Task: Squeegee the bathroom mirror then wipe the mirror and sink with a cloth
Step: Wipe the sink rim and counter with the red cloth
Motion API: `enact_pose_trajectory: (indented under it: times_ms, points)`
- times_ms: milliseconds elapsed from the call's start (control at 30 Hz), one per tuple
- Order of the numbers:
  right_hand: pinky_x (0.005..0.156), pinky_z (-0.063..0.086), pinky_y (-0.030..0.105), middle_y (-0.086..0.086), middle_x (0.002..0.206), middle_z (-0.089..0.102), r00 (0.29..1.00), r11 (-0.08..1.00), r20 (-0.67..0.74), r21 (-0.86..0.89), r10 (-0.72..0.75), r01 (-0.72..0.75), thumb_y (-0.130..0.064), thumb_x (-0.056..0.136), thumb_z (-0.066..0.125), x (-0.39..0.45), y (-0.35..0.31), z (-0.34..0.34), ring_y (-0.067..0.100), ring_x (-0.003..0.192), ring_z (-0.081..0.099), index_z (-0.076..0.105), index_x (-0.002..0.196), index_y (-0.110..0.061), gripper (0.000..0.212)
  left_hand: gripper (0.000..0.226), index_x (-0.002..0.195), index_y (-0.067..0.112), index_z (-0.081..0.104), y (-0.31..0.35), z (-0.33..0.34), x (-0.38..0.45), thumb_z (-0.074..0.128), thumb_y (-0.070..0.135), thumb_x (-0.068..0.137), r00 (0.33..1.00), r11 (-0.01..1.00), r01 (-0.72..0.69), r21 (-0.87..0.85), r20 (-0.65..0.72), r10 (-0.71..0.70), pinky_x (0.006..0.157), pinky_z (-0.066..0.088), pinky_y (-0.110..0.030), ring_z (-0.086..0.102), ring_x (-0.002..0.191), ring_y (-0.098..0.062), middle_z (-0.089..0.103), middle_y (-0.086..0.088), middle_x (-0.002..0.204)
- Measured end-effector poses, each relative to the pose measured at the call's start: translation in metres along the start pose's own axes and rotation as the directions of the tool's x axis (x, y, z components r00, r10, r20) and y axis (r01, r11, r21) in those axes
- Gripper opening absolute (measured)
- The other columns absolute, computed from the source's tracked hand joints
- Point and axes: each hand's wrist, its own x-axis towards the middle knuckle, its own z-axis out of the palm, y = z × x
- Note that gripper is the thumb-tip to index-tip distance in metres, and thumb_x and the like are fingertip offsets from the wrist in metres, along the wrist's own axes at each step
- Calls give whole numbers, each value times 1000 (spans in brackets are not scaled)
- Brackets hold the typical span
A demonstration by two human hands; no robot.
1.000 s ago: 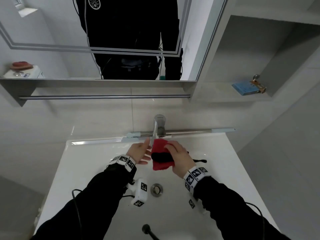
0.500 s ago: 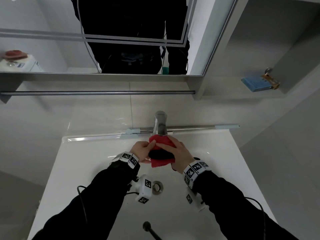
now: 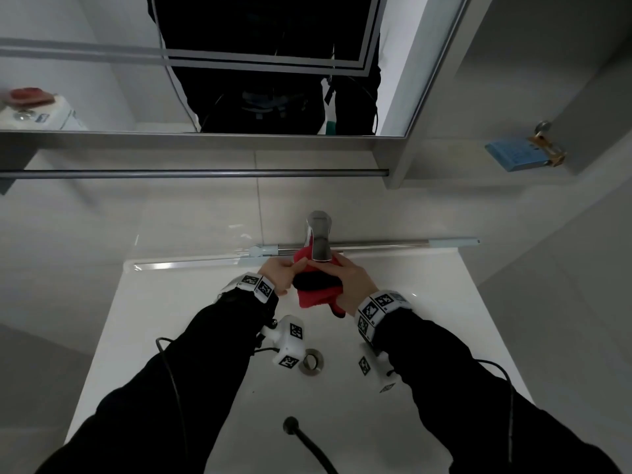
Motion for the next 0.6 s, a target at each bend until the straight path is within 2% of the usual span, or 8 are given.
enact_pose_trajectory:
  times_ms: [100,167,267,367,433,500,533,600]
  points:
    - [115,28,31,1,154,28,997,999,-64,-11,-48,47,7,81,52,-12,-2,4,24,138,34,46,138,-29,68,37,98,6,63,1,-1,-9,54,41,92,998,999,29,-20,48,-28,61,46,-26,53,81,-22,57,-11,88]
    - [111,35,34,-2,153,27,993,994,-80,-80,-81,75,2,81,53,-20,-1,8,25,133,40,46,137,-36,68,39,99,9,61,-2,-1,-17,51,45,92,994,999,44,7,99,-45,67,49,-27,56,85,-20,58,-10,93]
    - [110,36,35,-4,154,25,995,989,-62,-125,-84,76,4,80,52,-31,2,14,26,129,42,46,135,-40,71,37,101,10,60,-9,-3,-25,52,44,92,985,998,61,-4,162,-60,72,50,-26,57,88,-19,60,-9,99]
    - [115,29,32,-1,152,31,990,992,-71,-23,-124,123,10,80,52,-38,6,13,24,134,38,55,131,-30,64,37,112,5,59,-14,-3,-32,55,36,93,969,993,100,-60,233,-83,70,49,-23,57,81,-16,61,-9,99]
    - [115,22,27,4,150,36,995,995,21,14,-99,99,18,77,50,-40,12,6,24,138,33,57,130,-22,67,33,106,5,62,-19,-3,-38,57,34,92,956,992,94,-90,285,-65,78,51,-27,57,74,-13,64,-7,89]
    - [111,24,24,5,144,46,997,995,64,88,-52,46,24,73,46,-42,19,-3,23,135,39,60,126,-21,71,31,90,10,66,-26,-2,-42,57,40,90,932,994,62,-90,361,-26,88,51,-32,59,75,-14,69,-4,80]
    - [112,28,23,3,137,52,999,986,25,165,-26,22,25,70,45,-45,22,-6,20,130,45,64,121,-24,73,34,83,11,67,-30,-2,-44,55,43,90,923,992,62,-106,386,-16,88,52,-32,60,74,-14,71,-3,77]
    - [109,36,23,-3,123,61,992,947,-111,322,66,-27,22,67,40,-51,28,-11,15,120,55,65,113,-33,76,44,79,12,69,-36,-3,-45,49,50,91,939,990,80,-118,341,-35,82,53,-28,60,68,-12,72,-2,73]
